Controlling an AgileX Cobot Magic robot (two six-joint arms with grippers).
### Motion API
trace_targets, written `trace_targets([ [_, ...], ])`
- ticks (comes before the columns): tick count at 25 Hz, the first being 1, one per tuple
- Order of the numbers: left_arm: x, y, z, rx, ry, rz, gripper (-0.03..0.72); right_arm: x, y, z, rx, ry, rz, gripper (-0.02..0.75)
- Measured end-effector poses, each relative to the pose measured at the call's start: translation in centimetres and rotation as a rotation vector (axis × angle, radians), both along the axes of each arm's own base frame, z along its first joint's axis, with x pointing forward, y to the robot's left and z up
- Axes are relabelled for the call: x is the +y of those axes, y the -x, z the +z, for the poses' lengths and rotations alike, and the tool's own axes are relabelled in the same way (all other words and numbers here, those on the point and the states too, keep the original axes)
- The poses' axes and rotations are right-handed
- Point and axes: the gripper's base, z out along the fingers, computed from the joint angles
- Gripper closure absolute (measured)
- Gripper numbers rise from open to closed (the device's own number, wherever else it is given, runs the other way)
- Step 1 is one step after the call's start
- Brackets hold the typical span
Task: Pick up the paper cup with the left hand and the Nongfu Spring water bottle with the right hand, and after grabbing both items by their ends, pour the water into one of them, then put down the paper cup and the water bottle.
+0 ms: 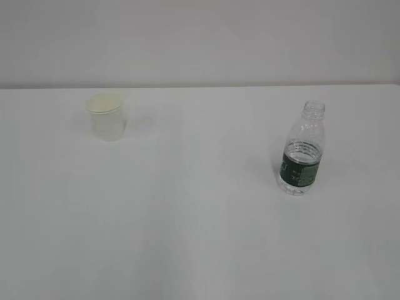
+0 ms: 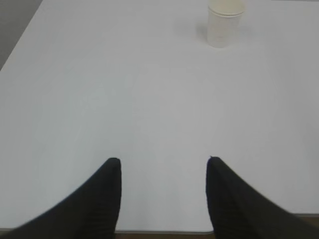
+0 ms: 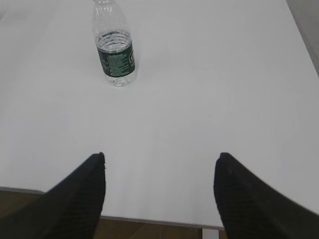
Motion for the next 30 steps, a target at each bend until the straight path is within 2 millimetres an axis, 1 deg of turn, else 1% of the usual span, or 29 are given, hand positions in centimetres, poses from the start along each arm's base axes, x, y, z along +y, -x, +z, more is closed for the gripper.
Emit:
trace_targets([
  [30, 0.01, 0.0, 0.0, 0.0, 0.0, -0.01, 0.321, 0.0, 0.0, 0.0, 0.0, 0.0, 0.0, 0.223],
])
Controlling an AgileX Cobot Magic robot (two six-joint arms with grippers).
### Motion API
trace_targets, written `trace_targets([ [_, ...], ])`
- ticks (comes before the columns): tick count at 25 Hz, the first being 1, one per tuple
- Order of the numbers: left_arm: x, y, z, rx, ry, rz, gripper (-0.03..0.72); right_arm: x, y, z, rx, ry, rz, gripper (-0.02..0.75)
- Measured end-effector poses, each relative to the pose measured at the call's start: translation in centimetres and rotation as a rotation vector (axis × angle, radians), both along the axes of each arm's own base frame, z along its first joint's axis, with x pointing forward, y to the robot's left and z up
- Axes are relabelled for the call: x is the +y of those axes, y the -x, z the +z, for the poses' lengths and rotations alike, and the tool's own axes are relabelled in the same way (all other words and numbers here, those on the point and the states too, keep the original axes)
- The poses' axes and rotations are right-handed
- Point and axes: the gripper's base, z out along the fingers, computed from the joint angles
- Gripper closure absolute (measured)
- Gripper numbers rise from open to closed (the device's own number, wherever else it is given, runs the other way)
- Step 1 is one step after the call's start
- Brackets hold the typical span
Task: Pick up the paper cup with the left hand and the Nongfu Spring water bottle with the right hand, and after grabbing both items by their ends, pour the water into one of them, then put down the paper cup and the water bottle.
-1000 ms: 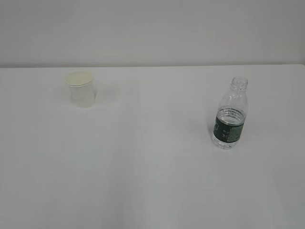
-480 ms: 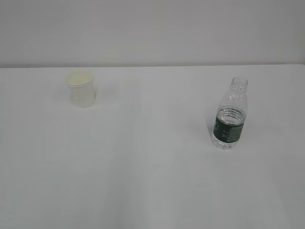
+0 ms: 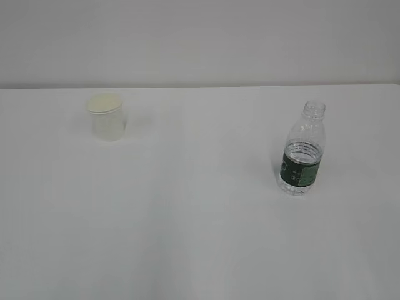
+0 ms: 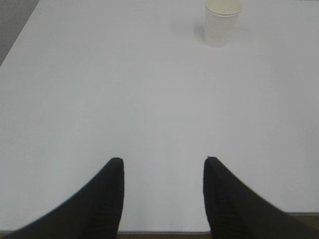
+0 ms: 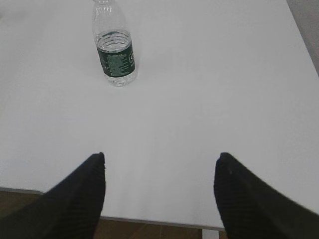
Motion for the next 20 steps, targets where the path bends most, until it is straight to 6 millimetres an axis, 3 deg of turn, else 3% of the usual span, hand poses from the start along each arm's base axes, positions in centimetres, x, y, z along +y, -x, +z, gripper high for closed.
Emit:
trace_targets([
  [7, 0.0, 0.0, 0.2, -0.015, 0.0, 0.0, 0.321, 0.1, 0.0, 0.4, -0.029, -0.016, 0.0, 0.223],
  [13, -0.2, -0.4, 3.5, -0.154, 0.008, -0.017, 0.321, 0.2, 0.3, 3.4, -0.23, -0.066, 0.011, 0.223],
  [20, -0.1, -2.2, 7.3, -0.258, -0.047, -0.037, 0.321, 1.2, -2.6, 5.9, -0.279, -0.163, 0.059, 0.223],
])
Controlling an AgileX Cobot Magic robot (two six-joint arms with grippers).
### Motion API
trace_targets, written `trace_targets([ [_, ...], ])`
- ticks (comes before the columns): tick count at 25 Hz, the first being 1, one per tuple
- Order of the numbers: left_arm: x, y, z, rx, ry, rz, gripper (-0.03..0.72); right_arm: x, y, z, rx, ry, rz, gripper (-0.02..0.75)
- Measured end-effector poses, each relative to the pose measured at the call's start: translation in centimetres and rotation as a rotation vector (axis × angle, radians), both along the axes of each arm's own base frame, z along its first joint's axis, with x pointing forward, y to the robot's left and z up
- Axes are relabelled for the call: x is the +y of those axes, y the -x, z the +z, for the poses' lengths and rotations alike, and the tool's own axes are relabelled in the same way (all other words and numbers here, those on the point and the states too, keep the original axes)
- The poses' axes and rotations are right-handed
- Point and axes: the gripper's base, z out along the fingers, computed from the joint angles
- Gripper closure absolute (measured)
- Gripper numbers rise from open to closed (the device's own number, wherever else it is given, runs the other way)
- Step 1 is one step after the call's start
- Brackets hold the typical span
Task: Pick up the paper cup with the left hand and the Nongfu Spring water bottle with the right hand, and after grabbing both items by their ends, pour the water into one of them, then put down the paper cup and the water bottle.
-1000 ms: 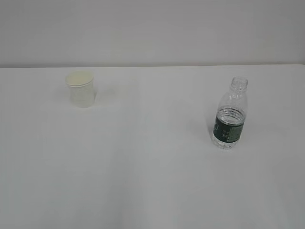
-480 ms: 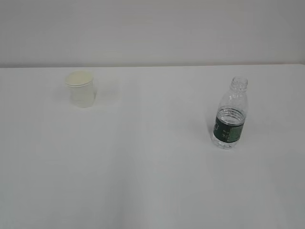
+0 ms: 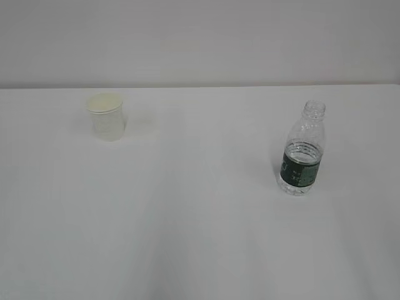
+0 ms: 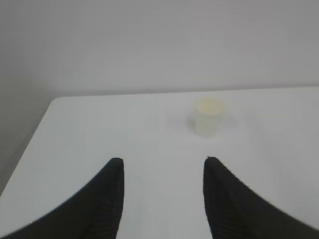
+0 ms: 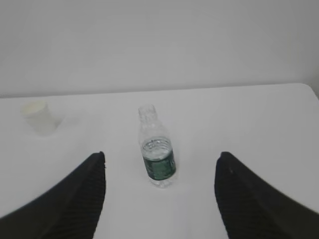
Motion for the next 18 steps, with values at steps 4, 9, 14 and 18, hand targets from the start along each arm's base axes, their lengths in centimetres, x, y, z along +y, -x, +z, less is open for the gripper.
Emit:
trace_targets([
  [4, 0.0, -1.7, 1.2, -0.029, -0.002, -0.001, 0.321, 0.4, -1.7, 0.7, -0.034, 0.019, 0.031, 0.223],
  [9, -0.1, -5.3, 1.6, 0.0, 0.003, -0.032, 0.293, 0.4, -2.7, 1.2, -0.076, 0.072, 0.037, 0.223],
  [14, -0.5, -9.4, 1.8, -0.025, 0.034, -0.072, 0.18, 0.5, -3.7, 1.6, -0.108, 0.102, 0.036, 0.223],
  [18, -0.9, -12.1, 1.9, -0.067, 0.092, -0.082, 0.157, 0.5, -4.3, 2.1, -0.151, 0.119, 0.031, 0.223],
])
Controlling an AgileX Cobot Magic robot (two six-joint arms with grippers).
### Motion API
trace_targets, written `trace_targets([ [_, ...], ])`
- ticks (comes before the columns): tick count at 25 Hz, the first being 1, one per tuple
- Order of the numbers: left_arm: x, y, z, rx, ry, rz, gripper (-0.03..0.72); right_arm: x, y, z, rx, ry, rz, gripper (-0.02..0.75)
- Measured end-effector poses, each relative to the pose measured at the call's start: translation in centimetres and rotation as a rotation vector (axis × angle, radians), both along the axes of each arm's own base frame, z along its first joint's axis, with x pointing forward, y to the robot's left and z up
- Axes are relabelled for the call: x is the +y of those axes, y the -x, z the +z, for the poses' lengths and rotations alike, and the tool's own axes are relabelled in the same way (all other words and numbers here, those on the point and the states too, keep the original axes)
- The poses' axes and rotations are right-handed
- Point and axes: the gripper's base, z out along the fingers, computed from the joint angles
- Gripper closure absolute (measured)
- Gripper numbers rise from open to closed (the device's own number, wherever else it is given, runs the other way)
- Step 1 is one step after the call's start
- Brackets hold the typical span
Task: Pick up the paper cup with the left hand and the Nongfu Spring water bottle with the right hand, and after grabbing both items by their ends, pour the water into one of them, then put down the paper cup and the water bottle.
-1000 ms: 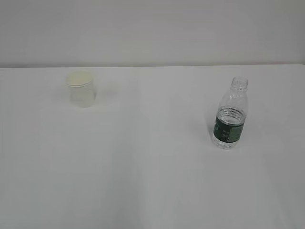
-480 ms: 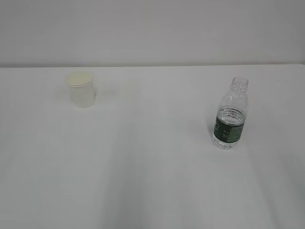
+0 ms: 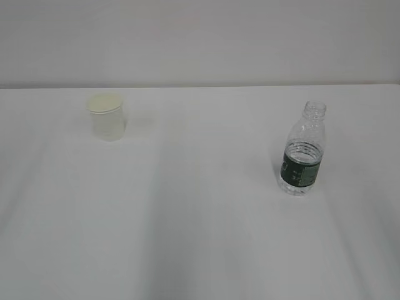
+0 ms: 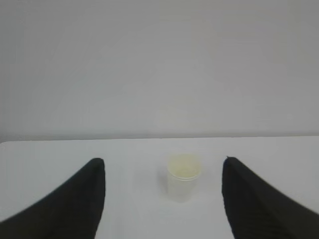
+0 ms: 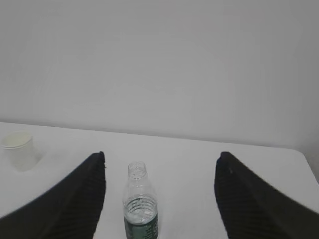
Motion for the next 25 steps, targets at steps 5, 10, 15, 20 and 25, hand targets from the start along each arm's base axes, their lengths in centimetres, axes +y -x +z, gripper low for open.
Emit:
trace_targets([
  [5, -0.1, -2.1, -0.8, 0.043, 0.004, 0.004, 0.155, 0.1, -1.0, 0.5, -0.055, -0.028, -0.005, 0.223],
  [10, 0.0, -3.3, -0.8, 0.004, -0.001, 0.015, 0.166, 0.1, -2.7, 1.0, -0.099, -0.042, -0.019, 0.223],
  [15, 0.1, -4.7, -0.9, -0.079, 0.004, 0.033, 0.186, 0.2, -4.4, 0.9, -0.098, -0.021, -0.028, 0.223],
  [20, 0.2, -6.3, -4.0, -0.091, 0.034, 0.063, 0.204, 0.4, -6.3, 0.2, -0.048, -0.019, -0.033, 0.223],
  [25, -0.7, -6.1, -7.1, -0.107, 0.041, 0.031, 0.205, 0.4, -7.2, 0.0, -0.046, -0.053, -0.041, 0.223],
])
